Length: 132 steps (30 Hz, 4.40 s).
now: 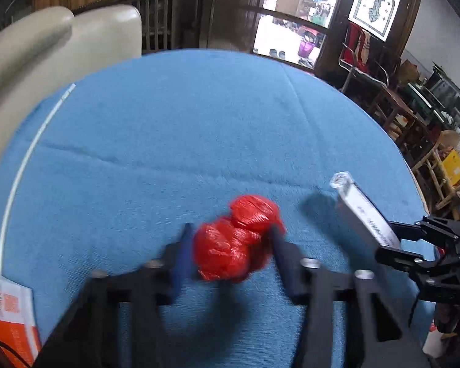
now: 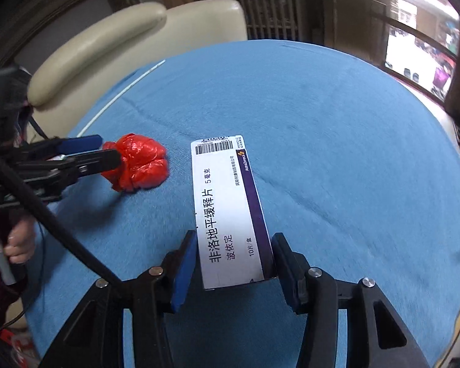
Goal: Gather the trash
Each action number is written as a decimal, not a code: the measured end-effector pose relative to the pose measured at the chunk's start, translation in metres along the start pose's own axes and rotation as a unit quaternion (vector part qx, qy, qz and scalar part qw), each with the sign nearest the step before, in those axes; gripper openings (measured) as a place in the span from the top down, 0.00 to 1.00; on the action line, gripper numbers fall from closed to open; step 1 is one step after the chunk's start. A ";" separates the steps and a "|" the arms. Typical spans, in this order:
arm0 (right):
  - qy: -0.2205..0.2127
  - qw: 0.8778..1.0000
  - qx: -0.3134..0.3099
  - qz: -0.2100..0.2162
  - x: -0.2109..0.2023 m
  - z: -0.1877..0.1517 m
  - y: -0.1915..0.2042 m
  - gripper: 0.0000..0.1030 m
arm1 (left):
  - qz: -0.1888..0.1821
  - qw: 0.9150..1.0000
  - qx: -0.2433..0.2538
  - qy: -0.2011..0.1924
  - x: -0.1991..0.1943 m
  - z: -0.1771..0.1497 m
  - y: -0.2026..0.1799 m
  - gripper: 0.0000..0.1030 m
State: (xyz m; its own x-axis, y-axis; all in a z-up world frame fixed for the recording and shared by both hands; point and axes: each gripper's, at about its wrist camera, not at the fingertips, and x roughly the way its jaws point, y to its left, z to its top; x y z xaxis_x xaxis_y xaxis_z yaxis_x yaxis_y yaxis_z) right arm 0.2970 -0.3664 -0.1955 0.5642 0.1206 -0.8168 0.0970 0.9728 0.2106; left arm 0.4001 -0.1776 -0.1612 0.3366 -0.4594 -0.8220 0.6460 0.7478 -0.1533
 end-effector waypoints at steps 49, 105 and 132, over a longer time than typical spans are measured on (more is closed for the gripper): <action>-0.206 0.971 0.124 0.013 -0.288 -0.226 -0.037 0.49 | 0.164 0.964 0.107 -0.178 -0.226 -0.132 -0.270 0.79; -0.203 0.906 0.372 0.008 -0.282 -0.359 -0.219 0.49 | 0.028 0.966 0.248 -0.063 -0.096 -0.143 -0.459 0.78; -0.194 0.942 0.274 -0.005 -0.296 -0.304 -0.152 0.38 | 0.164 0.960 0.180 -0.134 -0.177 -0.139 -0.346 0.27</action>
State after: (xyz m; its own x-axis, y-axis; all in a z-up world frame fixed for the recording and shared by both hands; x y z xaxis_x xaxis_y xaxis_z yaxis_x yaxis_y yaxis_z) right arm -0.1343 -0.4900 -0.1491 0.8076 -0.0730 -0.5852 0.4527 0.7126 0.5359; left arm 0.0213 -0.2886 -0.0394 0.6962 -0.3703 -0.6149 0.6537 0.6811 0.3299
